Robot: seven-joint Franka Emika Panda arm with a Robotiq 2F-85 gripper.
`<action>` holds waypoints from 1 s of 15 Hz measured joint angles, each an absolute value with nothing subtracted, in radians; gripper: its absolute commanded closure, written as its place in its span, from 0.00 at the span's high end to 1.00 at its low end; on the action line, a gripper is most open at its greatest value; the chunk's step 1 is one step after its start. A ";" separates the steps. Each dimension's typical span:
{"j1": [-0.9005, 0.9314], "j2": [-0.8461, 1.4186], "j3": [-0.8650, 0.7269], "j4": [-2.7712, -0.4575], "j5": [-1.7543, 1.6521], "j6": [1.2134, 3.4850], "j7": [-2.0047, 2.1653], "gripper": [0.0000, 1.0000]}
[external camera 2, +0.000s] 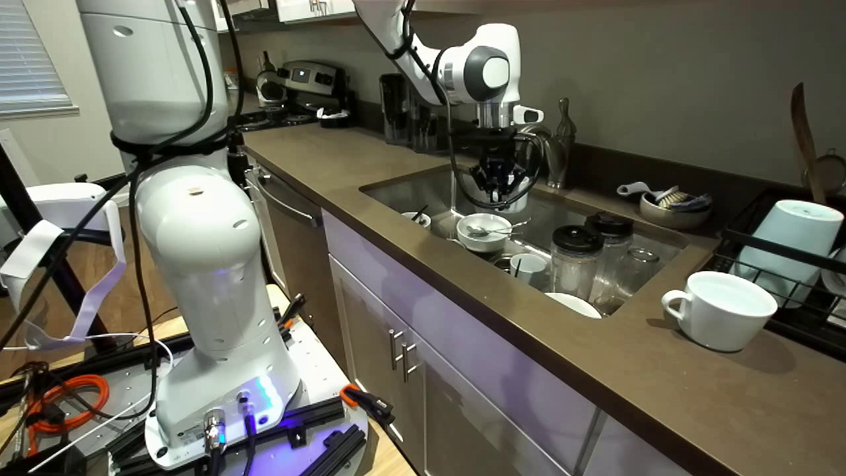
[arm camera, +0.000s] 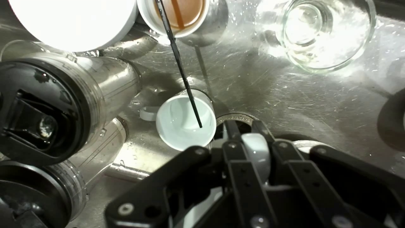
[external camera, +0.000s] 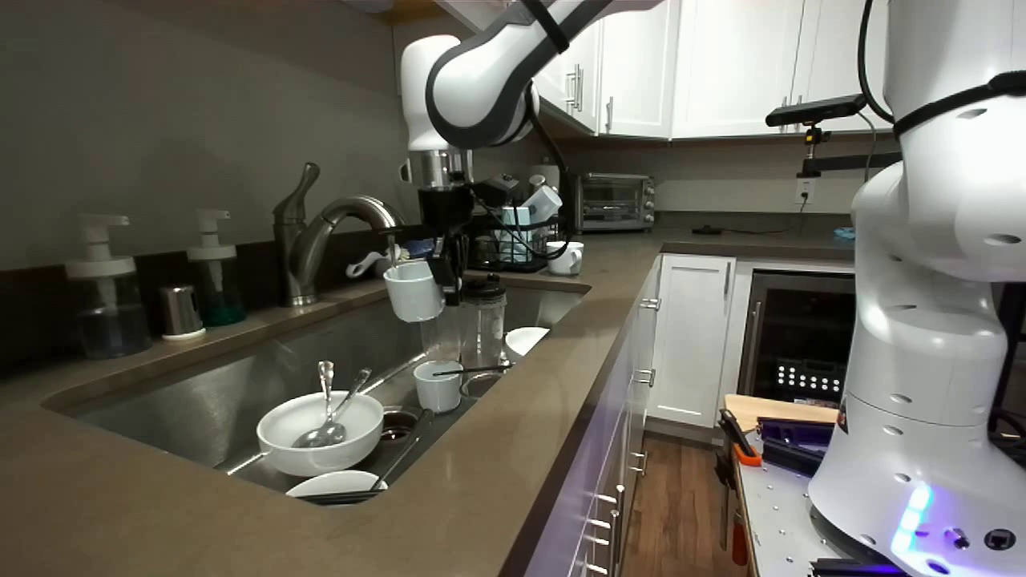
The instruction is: Pick up the mug on the left, place it under the running faucet then place it on the right side of the countertop
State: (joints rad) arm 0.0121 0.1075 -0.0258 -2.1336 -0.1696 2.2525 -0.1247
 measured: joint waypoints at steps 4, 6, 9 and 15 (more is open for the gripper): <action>0.012 0.109 -0.026 -2.135 -0.170 2.252 -0.125 0.04; 0.012 0.111 -0.026 -2.146 -0.170 2.248 -0.123 0.04; 0.011 0.103 -0.034 -2.188 -0.170 2.248 -0.106 0.04; 0.002 0.001 -0.055 -2.334 -0.207 2.248 0.002 0.04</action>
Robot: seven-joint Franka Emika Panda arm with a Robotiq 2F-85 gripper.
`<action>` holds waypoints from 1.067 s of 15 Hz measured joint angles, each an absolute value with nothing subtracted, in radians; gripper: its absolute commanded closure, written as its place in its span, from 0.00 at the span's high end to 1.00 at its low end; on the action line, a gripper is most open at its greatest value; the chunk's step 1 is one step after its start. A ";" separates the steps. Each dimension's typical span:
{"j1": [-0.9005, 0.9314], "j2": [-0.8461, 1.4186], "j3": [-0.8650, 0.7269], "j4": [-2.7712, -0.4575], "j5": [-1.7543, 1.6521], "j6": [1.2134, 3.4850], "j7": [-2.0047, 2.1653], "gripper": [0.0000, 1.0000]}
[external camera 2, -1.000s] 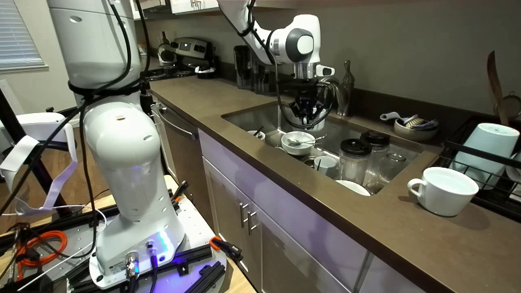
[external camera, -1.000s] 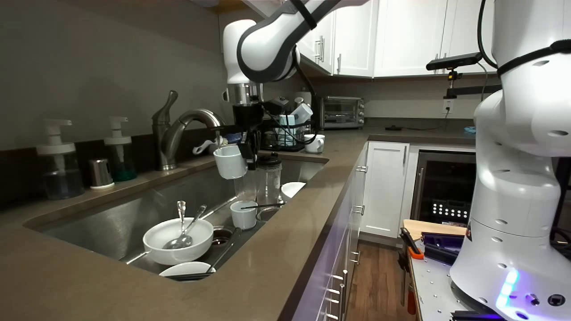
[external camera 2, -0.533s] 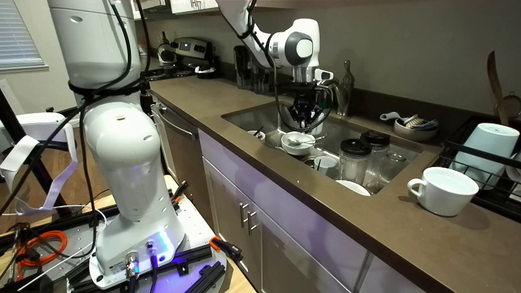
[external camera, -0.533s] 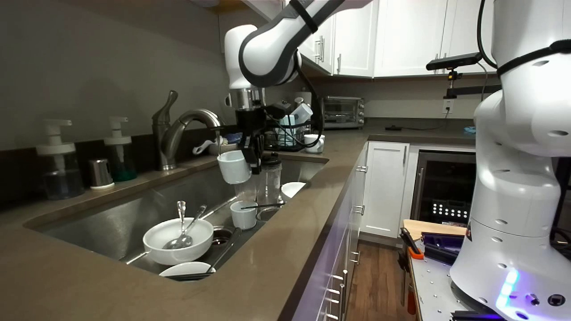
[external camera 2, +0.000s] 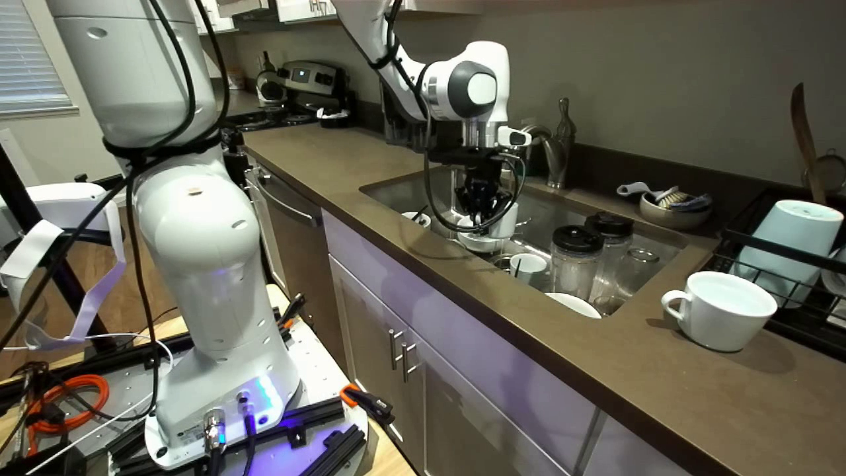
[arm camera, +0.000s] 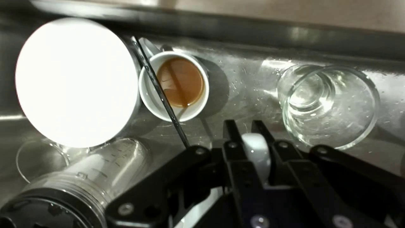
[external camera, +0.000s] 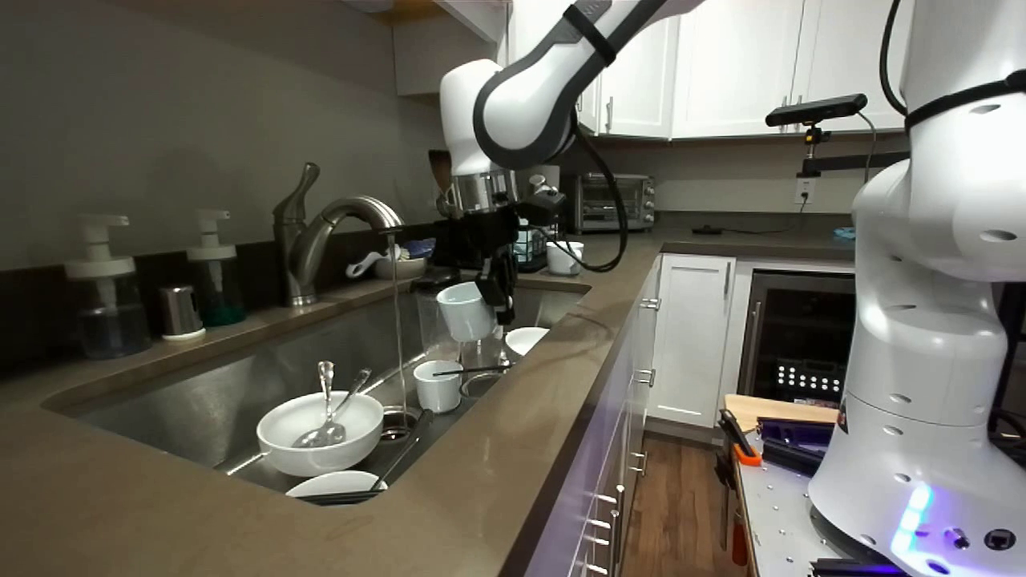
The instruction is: Pick up the mug on the left, place it under the running faucet then place it on the right side of the countertop
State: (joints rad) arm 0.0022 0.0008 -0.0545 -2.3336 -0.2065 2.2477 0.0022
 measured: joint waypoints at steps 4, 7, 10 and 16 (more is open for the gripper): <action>-0.018 -0.092 -0.062 -2.417 -0.221 2.248 0.059 0.04; -0.042 -0.145 -0.072 -2.439 -0.221 2.248 0.067 0.04; -0.069 -0.172 -0.087 -2.435 -0.221 2.248 0.067 0.04; -0.120 -0.173 -0.136 -2.383 -0.219 2.247 0.067 0.04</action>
